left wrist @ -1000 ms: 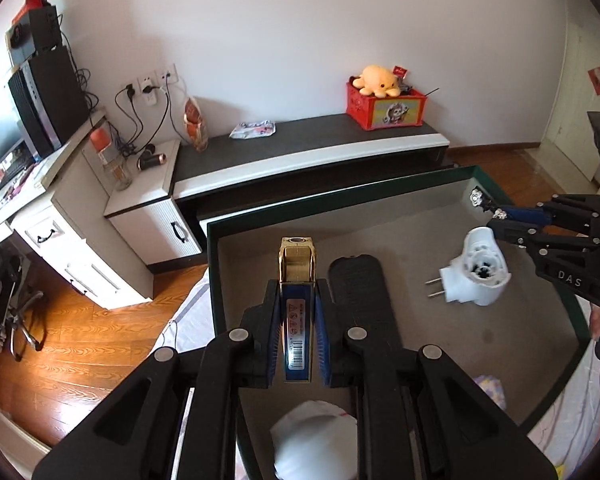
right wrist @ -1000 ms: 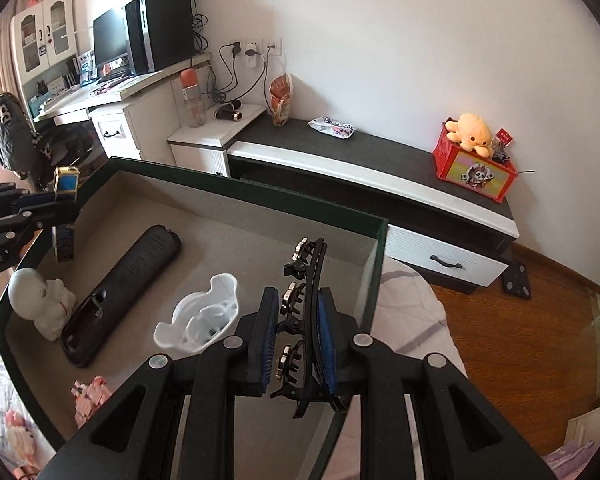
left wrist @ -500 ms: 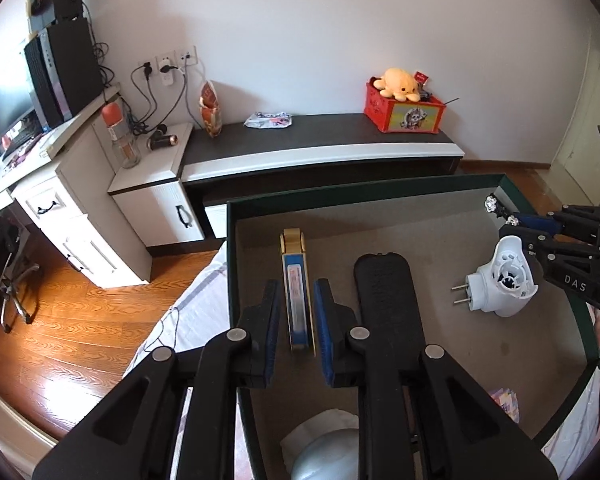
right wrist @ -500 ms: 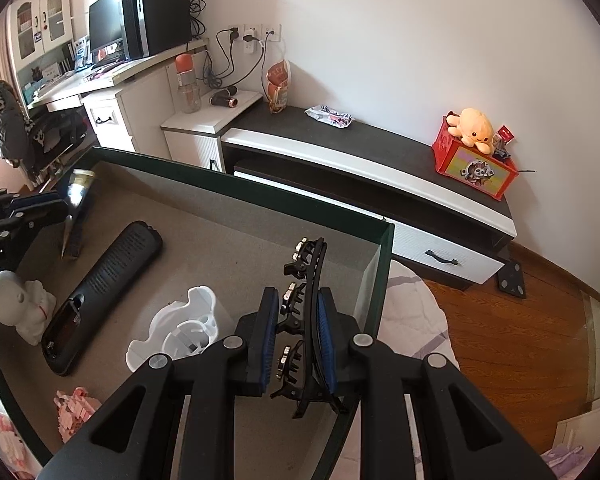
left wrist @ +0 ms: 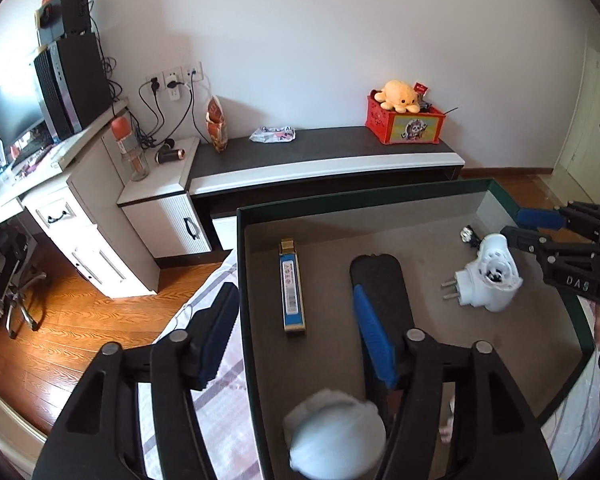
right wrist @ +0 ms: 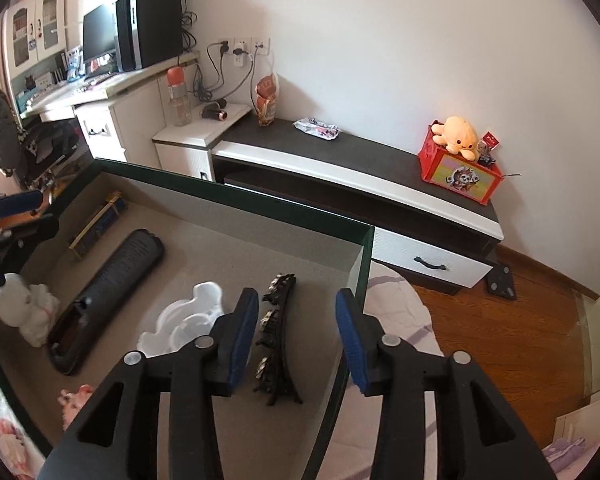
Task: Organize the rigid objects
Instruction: 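Withdraw both tools from the box back over the bed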
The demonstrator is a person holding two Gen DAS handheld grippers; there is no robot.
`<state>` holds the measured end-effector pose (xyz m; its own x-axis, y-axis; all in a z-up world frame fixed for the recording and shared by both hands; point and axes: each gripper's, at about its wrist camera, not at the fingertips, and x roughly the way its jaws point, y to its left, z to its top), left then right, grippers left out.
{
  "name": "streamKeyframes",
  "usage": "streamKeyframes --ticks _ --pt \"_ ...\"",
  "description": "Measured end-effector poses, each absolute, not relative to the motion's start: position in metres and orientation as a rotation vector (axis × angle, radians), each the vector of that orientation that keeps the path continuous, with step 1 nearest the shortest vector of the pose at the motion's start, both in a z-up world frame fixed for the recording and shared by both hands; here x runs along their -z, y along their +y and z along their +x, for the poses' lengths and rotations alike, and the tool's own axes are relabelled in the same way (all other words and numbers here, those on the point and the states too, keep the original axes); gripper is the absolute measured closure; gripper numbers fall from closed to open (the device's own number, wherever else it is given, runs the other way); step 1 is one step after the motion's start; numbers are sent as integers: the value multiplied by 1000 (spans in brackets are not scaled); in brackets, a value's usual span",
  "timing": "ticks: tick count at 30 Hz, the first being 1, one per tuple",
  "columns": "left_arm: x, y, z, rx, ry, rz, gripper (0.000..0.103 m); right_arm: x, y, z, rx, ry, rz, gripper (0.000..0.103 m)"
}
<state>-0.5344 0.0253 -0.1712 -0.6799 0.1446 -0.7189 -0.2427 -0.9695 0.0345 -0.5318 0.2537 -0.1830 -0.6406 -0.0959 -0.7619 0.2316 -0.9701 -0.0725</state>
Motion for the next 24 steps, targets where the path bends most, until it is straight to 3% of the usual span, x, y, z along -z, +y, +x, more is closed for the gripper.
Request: streamKeyframes --ticks 2,4,5,7,12,15,24 --pt "164 24 -521 -2702 193 -1111 38 176 253 -521 2697 252 1210 59" --pt "156 22 -505 -2721 190 -1086 21 167 251 -506 2707 262 1182 49" --pt "153 20 -498 -2729 193 -1073 18 161 250 -496 2720 272 1160 44" --pt "145 19 -478 -2743 210 -1027 8 150 247 -475 2742 299 1118 18" --pt "128 21 -421 -2788 251 -938 0 127 239 -417 2788 360 1025 15" --pt "120 19 -385 -2798 226 -912 0 116 234 -378 2837 391 952 0" --pt "115 15 -282 -2834 169 -873 0 100 233 -262 2869 287 839 0"
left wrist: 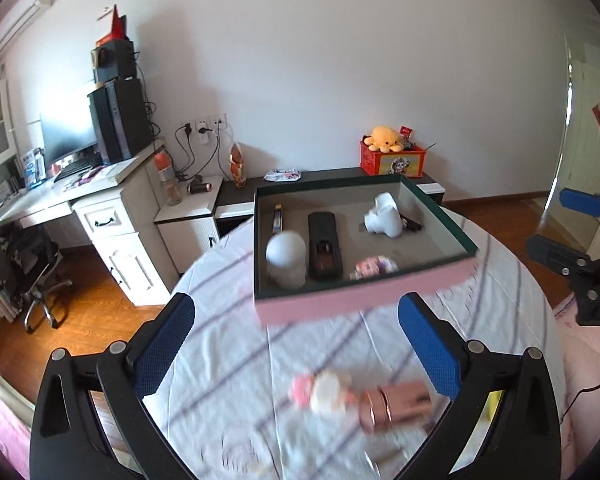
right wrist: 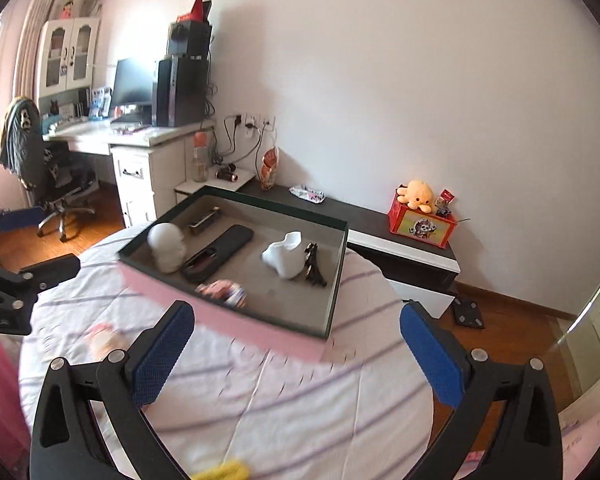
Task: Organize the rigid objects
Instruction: 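Withdraw both tools from the box back over the bed, then lower the right tool onto the yellow highlighter and grasp it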
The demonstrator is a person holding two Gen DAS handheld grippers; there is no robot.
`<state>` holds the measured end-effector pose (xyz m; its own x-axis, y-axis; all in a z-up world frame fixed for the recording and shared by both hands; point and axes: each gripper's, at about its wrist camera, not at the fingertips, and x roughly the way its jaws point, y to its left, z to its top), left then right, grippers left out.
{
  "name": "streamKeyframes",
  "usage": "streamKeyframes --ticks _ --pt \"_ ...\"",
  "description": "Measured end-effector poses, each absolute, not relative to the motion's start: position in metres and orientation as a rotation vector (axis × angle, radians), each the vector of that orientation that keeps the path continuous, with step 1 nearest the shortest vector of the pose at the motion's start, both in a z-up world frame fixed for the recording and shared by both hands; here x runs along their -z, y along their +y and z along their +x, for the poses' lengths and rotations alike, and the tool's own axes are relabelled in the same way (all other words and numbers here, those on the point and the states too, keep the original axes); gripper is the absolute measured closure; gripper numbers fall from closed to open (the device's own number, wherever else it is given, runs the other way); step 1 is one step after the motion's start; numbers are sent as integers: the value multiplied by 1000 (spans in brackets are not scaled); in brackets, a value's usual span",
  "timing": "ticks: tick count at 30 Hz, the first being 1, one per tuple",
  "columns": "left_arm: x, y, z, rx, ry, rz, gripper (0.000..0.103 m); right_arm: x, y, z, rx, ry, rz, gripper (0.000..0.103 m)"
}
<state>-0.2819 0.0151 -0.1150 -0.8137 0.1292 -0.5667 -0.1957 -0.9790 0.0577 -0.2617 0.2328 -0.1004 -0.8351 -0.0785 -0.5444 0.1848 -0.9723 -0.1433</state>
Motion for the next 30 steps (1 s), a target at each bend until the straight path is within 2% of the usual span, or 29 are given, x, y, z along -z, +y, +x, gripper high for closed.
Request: streamKeyframes --ticks 9,17,30 --pt "138 5 -216 -2819 134 -946 0 127 243 -183 2908 118 871 0" --pt "157 7 -196 -2768 168 -1013 0 173 240 -166 2851 3 1013 0" --pt "171 2 -194 -2741 173 -1069 0 218 211 -178 2793 169 1174 0"
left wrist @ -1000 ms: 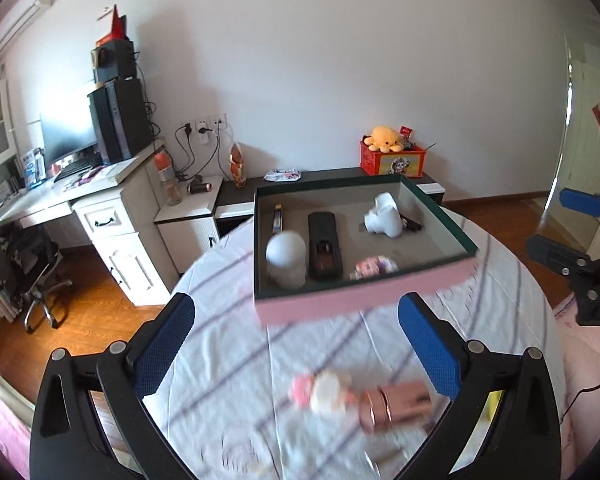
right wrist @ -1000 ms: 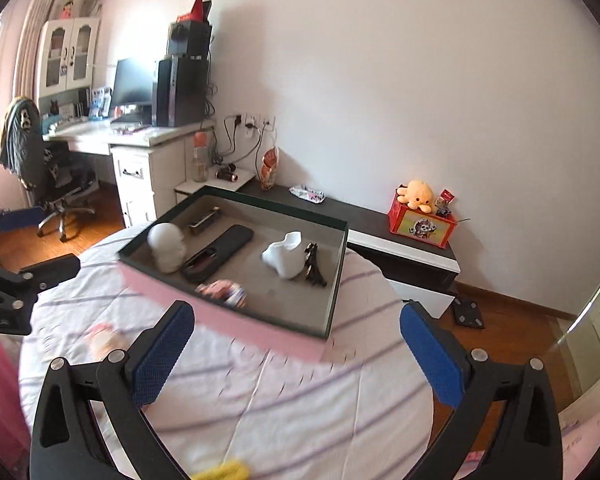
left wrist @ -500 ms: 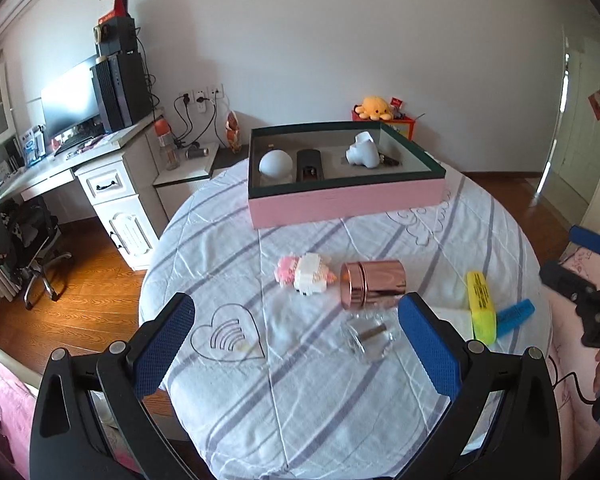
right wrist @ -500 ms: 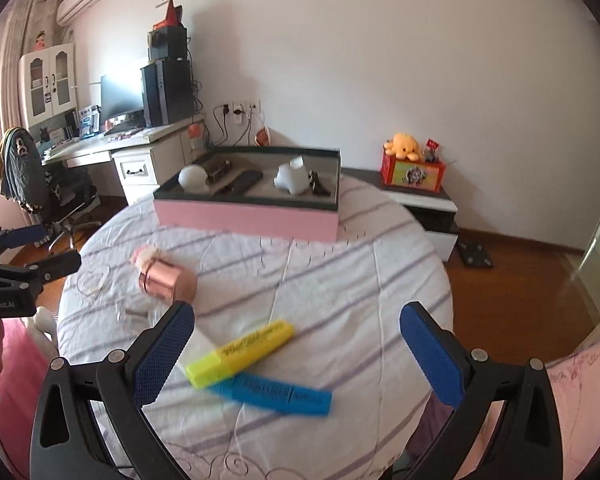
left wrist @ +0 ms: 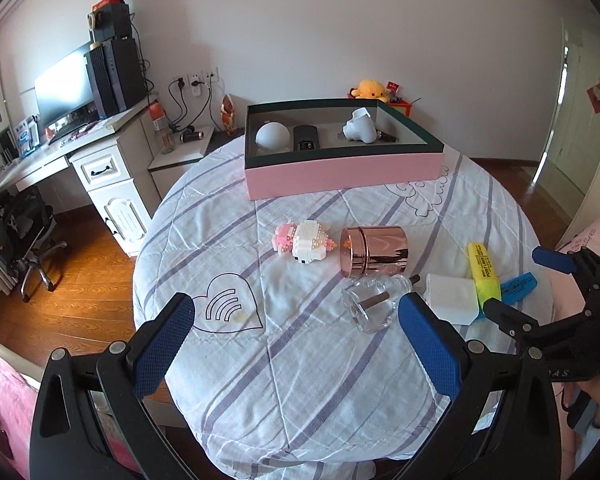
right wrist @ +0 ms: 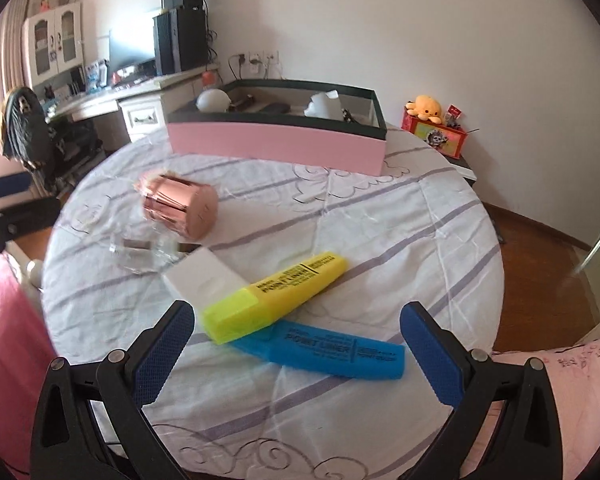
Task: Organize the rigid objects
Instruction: 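Lower the right tool onto the yellow highlighter and grasp it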
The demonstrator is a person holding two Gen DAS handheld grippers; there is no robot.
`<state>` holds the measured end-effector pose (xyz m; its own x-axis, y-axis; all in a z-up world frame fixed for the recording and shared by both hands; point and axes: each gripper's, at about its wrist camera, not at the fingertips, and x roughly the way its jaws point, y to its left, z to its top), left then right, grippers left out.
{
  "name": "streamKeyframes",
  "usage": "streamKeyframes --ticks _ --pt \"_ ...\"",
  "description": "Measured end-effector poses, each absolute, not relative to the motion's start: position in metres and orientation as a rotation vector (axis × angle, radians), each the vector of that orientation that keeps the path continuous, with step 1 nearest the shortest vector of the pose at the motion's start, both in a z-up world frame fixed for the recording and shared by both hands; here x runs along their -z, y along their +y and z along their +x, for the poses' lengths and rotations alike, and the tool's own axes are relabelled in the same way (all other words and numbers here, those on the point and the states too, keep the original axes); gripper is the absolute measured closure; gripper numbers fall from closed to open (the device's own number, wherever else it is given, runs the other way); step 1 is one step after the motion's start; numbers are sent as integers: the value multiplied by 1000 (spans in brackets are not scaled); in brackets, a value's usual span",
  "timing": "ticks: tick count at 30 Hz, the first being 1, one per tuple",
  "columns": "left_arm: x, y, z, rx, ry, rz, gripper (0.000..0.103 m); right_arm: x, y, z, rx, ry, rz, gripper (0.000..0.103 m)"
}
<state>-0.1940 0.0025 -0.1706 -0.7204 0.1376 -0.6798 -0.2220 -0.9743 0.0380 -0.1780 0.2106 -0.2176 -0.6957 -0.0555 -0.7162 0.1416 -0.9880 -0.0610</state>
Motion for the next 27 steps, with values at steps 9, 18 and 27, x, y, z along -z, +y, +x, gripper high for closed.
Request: streamKeyframes --ticks 9,18,27 --pt "179 7 -207 -2718 171 -1100 0 224 248 -210 2876 245 1280 0" --pt "192 18 -223 -2697 191 -1147 0 222 239 -229 2781 118 1267 0" --pt "197 25 -231 -2675 202 -1163 0 238 248 -248 2724 89 1347 37"
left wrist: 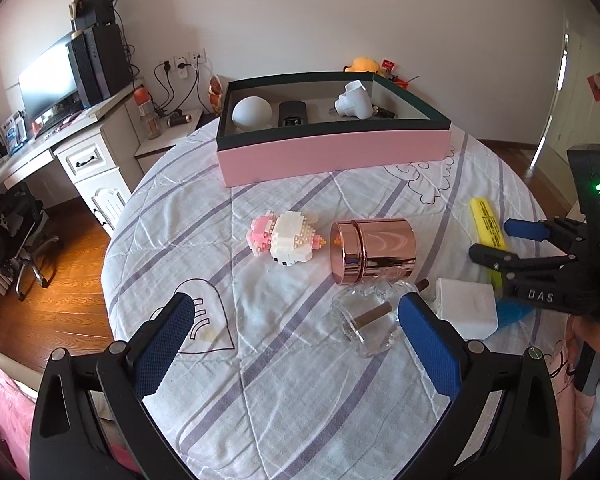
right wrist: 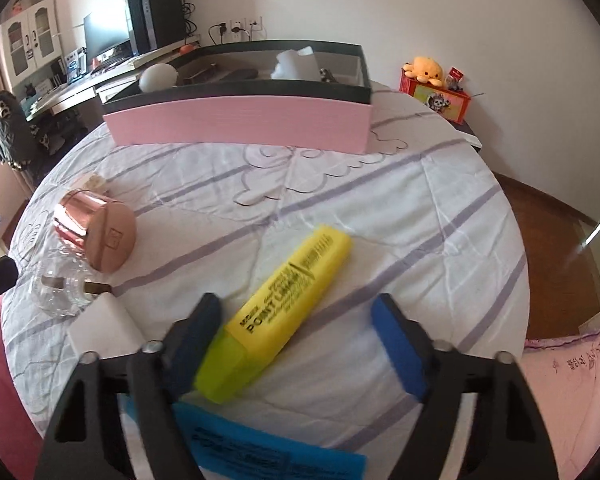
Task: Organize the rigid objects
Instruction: 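Lower the right tool onto the yellow highlighter and grasp it, then grasp the rose-gold cylinder with the left tool while the right tool holds the highlighter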
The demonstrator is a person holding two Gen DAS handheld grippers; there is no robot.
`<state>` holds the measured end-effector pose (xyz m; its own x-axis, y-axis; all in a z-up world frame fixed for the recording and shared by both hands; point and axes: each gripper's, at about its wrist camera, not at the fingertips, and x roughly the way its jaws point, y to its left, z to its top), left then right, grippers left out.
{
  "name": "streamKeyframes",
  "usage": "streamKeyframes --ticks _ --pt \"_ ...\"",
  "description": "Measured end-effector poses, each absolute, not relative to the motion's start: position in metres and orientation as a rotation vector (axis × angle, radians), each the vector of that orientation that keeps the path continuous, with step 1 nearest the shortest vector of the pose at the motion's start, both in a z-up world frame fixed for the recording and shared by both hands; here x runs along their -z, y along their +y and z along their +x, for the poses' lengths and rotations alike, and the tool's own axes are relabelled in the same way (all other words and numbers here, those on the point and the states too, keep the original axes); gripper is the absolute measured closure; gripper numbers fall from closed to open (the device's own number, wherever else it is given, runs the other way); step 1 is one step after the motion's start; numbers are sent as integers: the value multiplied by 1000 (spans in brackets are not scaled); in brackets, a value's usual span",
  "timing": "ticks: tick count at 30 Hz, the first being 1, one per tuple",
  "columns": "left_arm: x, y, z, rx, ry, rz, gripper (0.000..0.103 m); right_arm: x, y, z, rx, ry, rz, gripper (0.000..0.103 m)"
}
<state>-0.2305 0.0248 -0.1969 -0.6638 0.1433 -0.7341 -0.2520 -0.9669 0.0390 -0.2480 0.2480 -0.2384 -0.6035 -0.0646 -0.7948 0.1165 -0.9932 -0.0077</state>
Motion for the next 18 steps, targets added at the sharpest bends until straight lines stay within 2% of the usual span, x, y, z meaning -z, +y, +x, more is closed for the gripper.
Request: streamKeyframes --ticks 1,4,7,18 --pt "197 26 -231 -2673 202 -1163 0 237 252 -248 2730 88 1350 44" --pt "198 32 -235 -2664 198 -1163 0 235 265 -249 2761 98 1358 52" --pt "201 38 -237 -2649 194 -1170 0 233 273 -252 2754 56 1336 52" --pt "211 58 -252 -2625 179 -1226 0 240 273 -265 2754 88 1272 52"
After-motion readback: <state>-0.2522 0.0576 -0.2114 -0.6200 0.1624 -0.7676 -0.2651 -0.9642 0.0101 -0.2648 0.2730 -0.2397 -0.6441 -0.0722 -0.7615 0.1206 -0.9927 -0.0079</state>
